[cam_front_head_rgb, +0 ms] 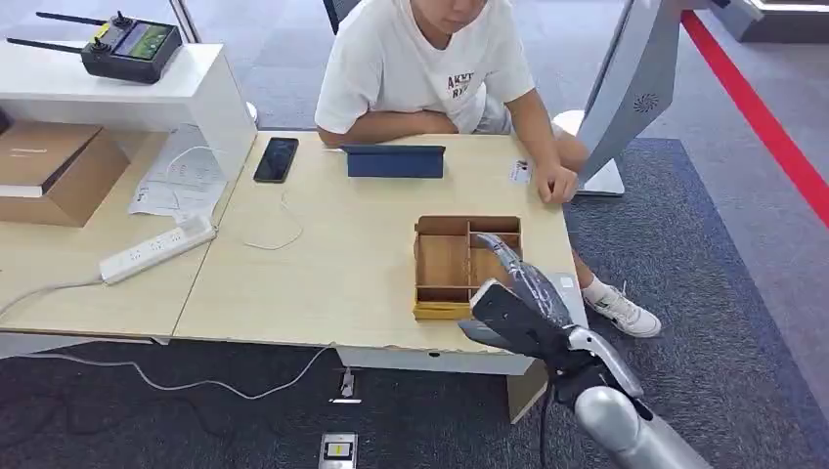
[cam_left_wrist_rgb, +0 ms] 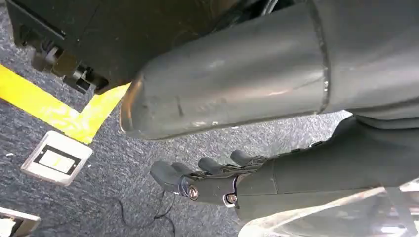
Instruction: Pass the card to the sensor for recognition and then transmit it.
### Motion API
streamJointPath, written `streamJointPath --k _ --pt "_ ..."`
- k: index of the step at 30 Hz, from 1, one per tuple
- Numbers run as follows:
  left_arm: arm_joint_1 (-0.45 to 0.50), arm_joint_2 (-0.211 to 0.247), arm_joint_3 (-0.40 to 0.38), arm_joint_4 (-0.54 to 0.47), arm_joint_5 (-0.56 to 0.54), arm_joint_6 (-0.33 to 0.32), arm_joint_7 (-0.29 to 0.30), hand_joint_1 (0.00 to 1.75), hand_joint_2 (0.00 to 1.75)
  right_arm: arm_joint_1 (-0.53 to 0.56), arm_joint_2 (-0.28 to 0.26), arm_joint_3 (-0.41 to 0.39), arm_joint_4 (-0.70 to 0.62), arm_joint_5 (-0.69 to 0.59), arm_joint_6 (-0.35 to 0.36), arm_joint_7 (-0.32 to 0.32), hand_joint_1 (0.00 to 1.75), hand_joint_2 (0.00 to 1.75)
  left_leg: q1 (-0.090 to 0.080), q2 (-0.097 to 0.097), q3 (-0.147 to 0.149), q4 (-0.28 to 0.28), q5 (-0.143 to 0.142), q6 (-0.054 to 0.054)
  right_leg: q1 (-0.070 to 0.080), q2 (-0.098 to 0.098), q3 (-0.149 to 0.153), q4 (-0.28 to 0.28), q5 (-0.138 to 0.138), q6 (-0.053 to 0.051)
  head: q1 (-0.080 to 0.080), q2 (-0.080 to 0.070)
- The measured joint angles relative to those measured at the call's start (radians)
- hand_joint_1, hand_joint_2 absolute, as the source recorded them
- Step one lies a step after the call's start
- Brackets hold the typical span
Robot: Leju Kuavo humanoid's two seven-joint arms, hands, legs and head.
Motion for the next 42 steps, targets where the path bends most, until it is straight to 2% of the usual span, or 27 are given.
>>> streamJointPath --k 3,9,15,22,35,38,42 --pt "-0.005 -0.002 0.000 0.000 -0.004 -0.002 0.006 0.00 0.00 0.003 0.008 0.018 0.010 0.142 -0.006 0.043 0.00 1.75 0.000 0.000 0.000 0.000 0.000 0.000 0.000 0.000 0.000 0.000 0.000 0.000 0.000 0.000" --pt "-0.011 -0.009 0.000 0.000 -0.018 -0.003 0.016 0.00 0.00 0.002 0.036 0.068 0.055 0.506 -0.025 0.161 0.00 1.75 0.000 0.000 0.000 0.000 0.000 0.000 0.000 0.000 0.000 0.000 0.000 0.000 0.000 0.000" --pt "-0.013 -0.010 0.000 0.000 -0.020 -0.012 0.015 0.00 0.00 0.003 0.069 0.085 0.107 0.739 -0.043 0.206 0.00 1.75 0.000 0.000 0.000 0.000 0.000 0.000 0.000 0.000 0.000 0.000 0.000 0.000 0.000 0.000" --pt "-0.013 -0.010 0.002 0.000 -0.019 -0.012 0.012 0.00 0.00 0.004 0.098 0.098 0.165 0.859 -0.010 0.214 0.00 1.75 0.000 0.000 0.000 0.000 0.000 0.000 0.000 0.000 0.000 0.000 0.000 0.000 0.000 0.000" --pt "-0.007 -0.010 0.003 0.000 -0.019 0.000 0.011 0.00 0.00 0.006 0.124 0.098 0.241 0.862 0.005 0.192 0.00 1.75 0.000 0.000 0.000 0.000 0.000 0.000 0.000 0.000 0.000 0.000 0.000 0.000 0.000 0.000" --pt "-0.005 -0.010 0.003 0.000 -0.020 0.000 0.011 0.00 0.00 0.005 0.126 0.096 0.261 0.864 -0.026 0.190 0.00 1.75 0.000 0.000 0.000 0.000 0.000 0.000 0.000 0.000 0.000 0.000 0.000 0.000 0.000 0.000" --pt "-0.005 -0.010 0.003 0.000 -0.026 0.002 0.011 0.00 0.00 -0.008 0.130 0.088 0.321 0.888 -0.117 0.192 0.00 1.75 0.000 0.000 0.000 0.000 0.000 0.000 0.000 0.000 0.000 0.000 0.000 0.000 0.000 0.000"
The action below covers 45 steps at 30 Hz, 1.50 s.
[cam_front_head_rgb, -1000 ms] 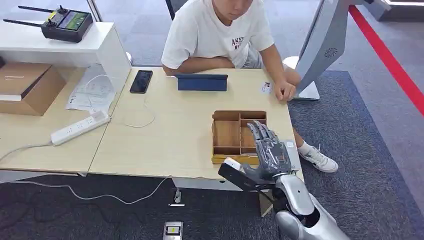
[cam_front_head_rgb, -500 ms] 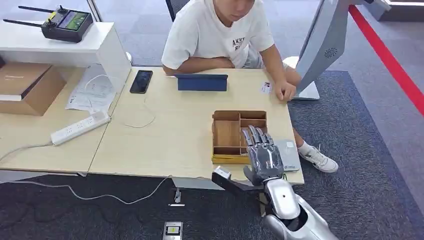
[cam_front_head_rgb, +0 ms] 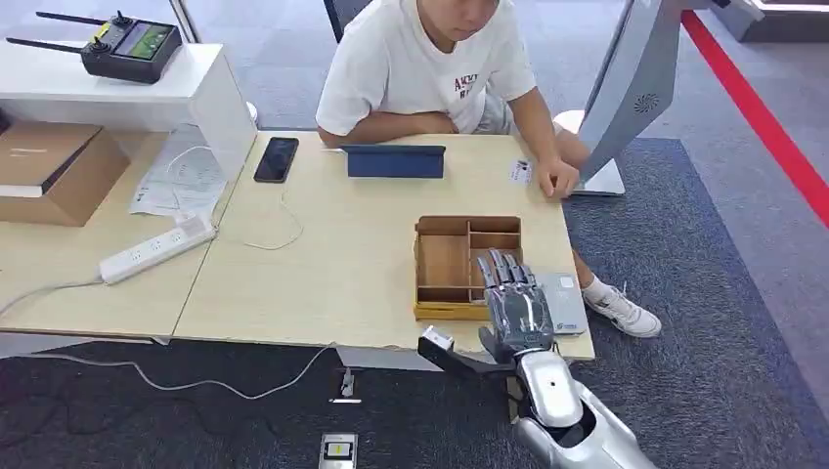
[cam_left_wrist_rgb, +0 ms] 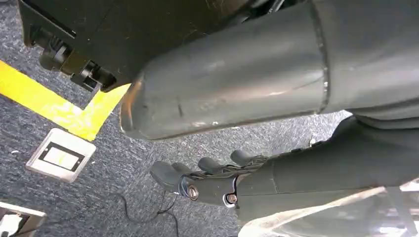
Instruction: Pass the card to the sensor for recognition and then transmit it.
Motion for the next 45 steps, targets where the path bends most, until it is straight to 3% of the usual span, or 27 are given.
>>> streamJointPath --k 7,12,28,45 --pt "-0.001 -0.002 0.000 0.000 -0.012 -0.002 0.000 0.00 0.00 -0.021 0.005 -0.021 0.128 -0.011 -0.144 -0.012 0.00 1.75 0.000 0.000 0.000 0.000 0.000 0.000 0.000 0.000 0.000 0.000 0.000 0.000 0.000 0.000" --pt "-0.002 -0.002 0.000 0.000 -0.011 -0.002 -0.003 0.00 0.00 -0.036 0.013 -0.027 0.204 -0.025 -0.187 -0.026 0.00 1.75 0.000 0.000 0.000 0.000 0.000 0.000 0.000 0.000 0.000 0.000 0.000 0.000 0.000 0.000" --pt "0.001 -0.003 0.010 0.000 -0.010 0.002 -0.010 0.00 0.00 -0.057 0.035 -0.035 0.344 -0.074 -0.252 -0.047 0.00 1.75 0.000 0.000 0.000 0.000 0.000 0.000 0.000 0.000 0.000 0.000 0.000 0.000 0.000 0.000" --pt "0.001 -0.005 0.018 0.000 -0.013 0.002 -0.011 0.00 0.00 -0.058 0.035 -0.041 0.371 -0.121 -0.304 -0.065 0.00 1.75 0.000 0.000 0.000 0.000 0.000 0.000 0.000 0.000 0.000 0.000 0.000 0.000 0.000 0.000"
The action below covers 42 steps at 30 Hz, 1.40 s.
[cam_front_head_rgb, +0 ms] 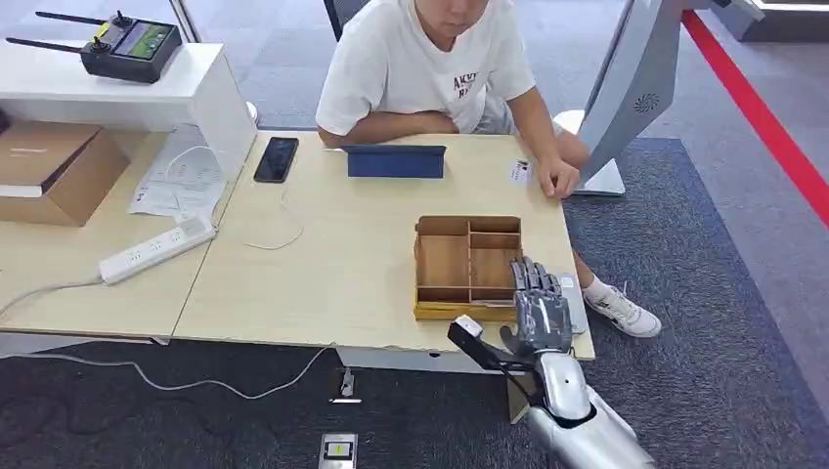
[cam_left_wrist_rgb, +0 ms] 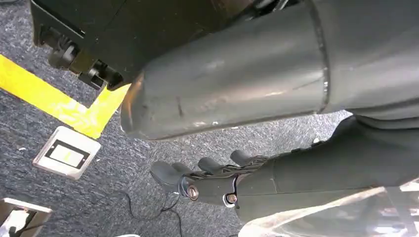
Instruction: Pass the card to the sensor for recognition and then transmit it.
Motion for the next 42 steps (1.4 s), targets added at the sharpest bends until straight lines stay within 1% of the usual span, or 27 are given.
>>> streamJointPath --k 4,16,24,30,36,42 --pt "0.001 0.000 0.000 0.000 0.002 0.006 -0.003 0.00 0.00 0.000 0.000 -0.009 -0.009 -0.015 -0.019 -0.006 0.00 1.75 0.000 0.000 0.000 0.000 0.000 0.000 0.000 0.000 0.000 0.000 0.000 0.000 0.000 0.000" --pt "0.004 0.000 0.003 0.000 0.001 0.016 -0.004 0.00 0.00 0.000 -0.012 -0.018 -0.104 -0.023 -0.005 0.002 0.00 1.75 0.000 0.000 0.000 0.000 0.000 0.000 0.000 0.000 0.000 0.000 0.000 0.000 0.000 0.000" --pt "0.004 0.000 0.006 0.000 0.002 0.017 -0.005 0.00 0.00 0.004 -0.014 -0.018 -0.125 -0.026 0.008 0.002 0.00 1.75 0.000 0.000 0.000 0.000 0.000 0.000 0.000 0.000 0.000 0.000 0.000 0.000 0.000 0.000" --pt "0.004 0.000 0.006 0.000 0.002 0.017 -0.007 0.00 0.00 0.005 -0.014 -0.016 -0.126 -0.029 0.046 -0.004 0.00 1.75 0.000 0.000 0.000 0.000 0.000 0.000 0.000 0.000 0.000 0.000 0.000 0.000 0.000 0.000" --pt "0.004 0.000 0.006 0.000 0.002 0.016 -0.008 0.00 0.00 0.007 -0.015 -0.010 -0.126 -0.040 0.088 -0.025 0.00 1.75 0.000 0.000 0.000 0.000 0.000 0.000 0.000 0.000 0.000 0.000 0.000 0.000 0.000 0.000" --pt "0.004 0.000 0.007 0.000 0.006 0.016 -0.008 0.00 0.00 0.011 -0.014 -0.005 -0.125 -0.047 0.097 -0.037 0.00 1.75 0.000 0.000 0.000 0.000 0.000 0.000 0.000 0.000 0.000 0.000 0.000 0.000 0.000 0.000"
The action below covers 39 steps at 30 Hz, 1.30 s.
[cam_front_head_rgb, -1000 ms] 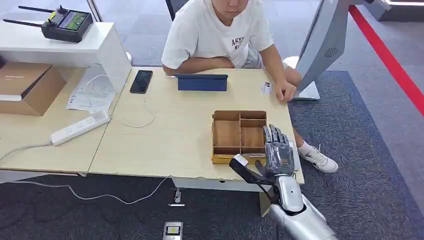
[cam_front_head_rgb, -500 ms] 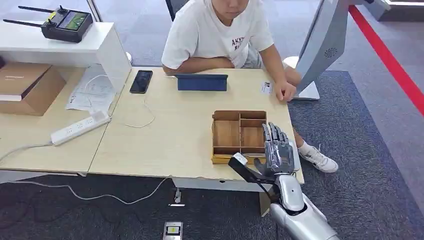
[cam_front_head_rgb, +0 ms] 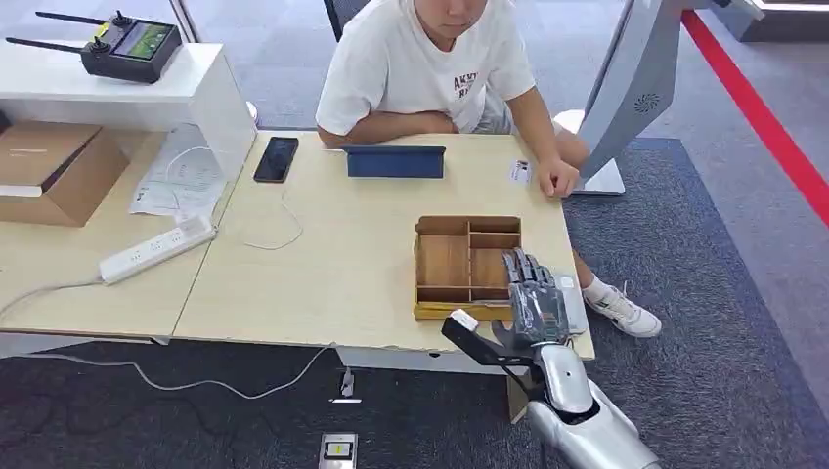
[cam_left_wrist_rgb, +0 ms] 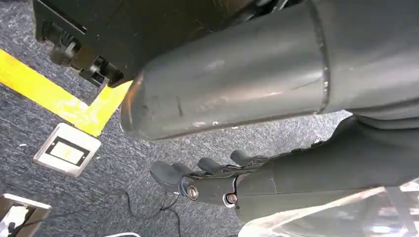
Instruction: Pass the card to the sensor for recognition and then transmit it.
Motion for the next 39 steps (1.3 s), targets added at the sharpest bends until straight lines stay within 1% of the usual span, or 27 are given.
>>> streamJointPath --k 19,20,21,22,23,24,29,39 --pt "0.001 0.000 0.000 0.000 0.000 0.001 0.000 0.00 0.00 0.001 0.000 0.007 0.009 -0.011 0.002 -0.001 0.00 1.75 0.000 0.000 0.000 0.000 0.000 0.000 0.000 0.000 0.000 0.000 0.000 0.000 0.000 0.000" --pt "0.001 0.000 0.000 0.000 0.000 0.001 0.000 0.00 0.00 0.001 0.000 0.008 0.010 -0.011 0.003 -0.001 0.26 1.75 0.000 0.000 0.000 0.000 0.000 0.000 0.000 0.000 0.000 0.000 0.000 0.000 0.000 0.000" --pt "0.001 0.000 0.000 0.000 0.000 0.001 0.000 0.00 0.00 0.001 0.000 0.008 0.011 -0.011 0.005 -0.001 0.40 1.75 0.000 0.000 0.000 0.000 0.000 0.000 0.000 0.000 0.000 0.000 0.000 0.000 0.000 0.000" --pt "0.001 0.000 0.000 0.000 0.000 0.001 0.000 0.00 0.00 0.001 0.000 0.009 0.011 -0.012 0.010 -0.001 1.50 1.75 0.000 0.000 0.000 0.000 0.000 0.000 0.000 0.000 0.000 0.000 0.000 0.000 0.000 0.000" --pt "0.001 0.000 0.000 0.000 0.000 0.001 0.000 0.00 0.00 0.001 0.000 0.009 0.012 -0.013 0.016 -0.001 1.68 1.75 0.000 0.000 0.000 0.000 0.000 0.000 0.000 0.000 0.000 0.000 0.000 0.000 0.000 0.000" --pt "0.001 0.000 0.000 0.000 0.000 0.001 0.000 0.00 0.00 0.001 0.000 0.010 0.015 -0.015 0.023 0.000 1.75 1.75 0.000 0.000 0.000 0.000 0.000 0.000 0.000 0.000 0.000 0.000 0.000 0.000 0.000 0.000" --pt "0.001 0.000 0.000 0.000 0.000 0.001 0.000 0.00 0.00 0.002 0.000 0.012 0.016 -0.021 0.043 0.002 1.75 1.75 0.000 0.000 0.000 0.000 0.000 0.000 0.000 0.000 0.000 0.000 0.000 0.000 0.000 0.000" --pt "0.001 0.000 0.000 0.000 0.000 0.000 0.002 0.00 0.00 0.001 0.000 0.012 0.016 -0.022 0.050 0.008 1.75 1.75 0.000 0.000 0.000 0.000 0.000 0.000 0.000 0.000 0.000 0.000 0.000 0.000 0.000 0.000"
